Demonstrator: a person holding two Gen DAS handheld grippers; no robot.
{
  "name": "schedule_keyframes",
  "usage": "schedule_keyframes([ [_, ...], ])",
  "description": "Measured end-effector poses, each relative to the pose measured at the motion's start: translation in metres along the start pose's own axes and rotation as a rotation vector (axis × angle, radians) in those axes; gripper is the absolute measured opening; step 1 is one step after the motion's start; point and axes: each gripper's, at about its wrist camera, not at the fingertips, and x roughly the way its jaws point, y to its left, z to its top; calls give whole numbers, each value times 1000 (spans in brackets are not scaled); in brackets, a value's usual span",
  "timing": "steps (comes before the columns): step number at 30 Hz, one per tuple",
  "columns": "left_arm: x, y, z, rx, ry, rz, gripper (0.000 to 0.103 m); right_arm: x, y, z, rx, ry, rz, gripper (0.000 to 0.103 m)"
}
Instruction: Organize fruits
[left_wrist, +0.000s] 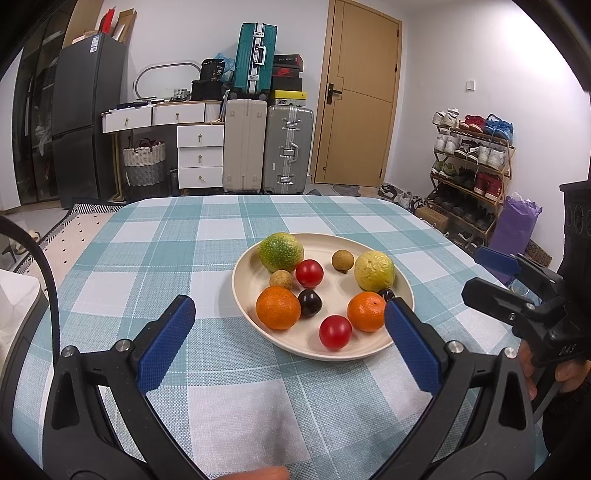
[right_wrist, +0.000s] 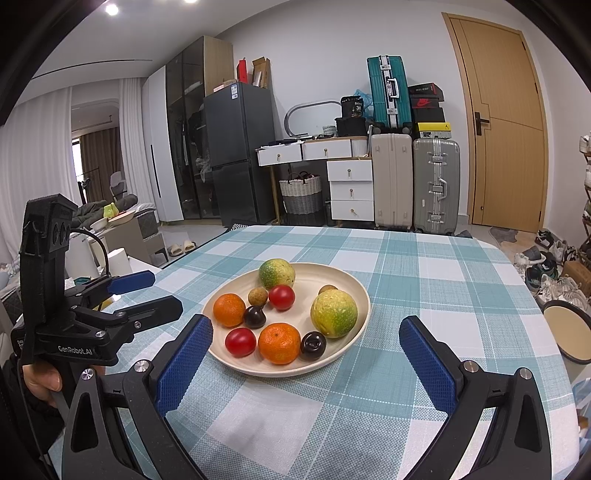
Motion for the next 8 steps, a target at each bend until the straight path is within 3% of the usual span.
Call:
schedule_keyframes([
  [8, -1, -1, 1, -2, -4, 1, 102, 0, 0, 0, 0, 0, 0, 103],
])
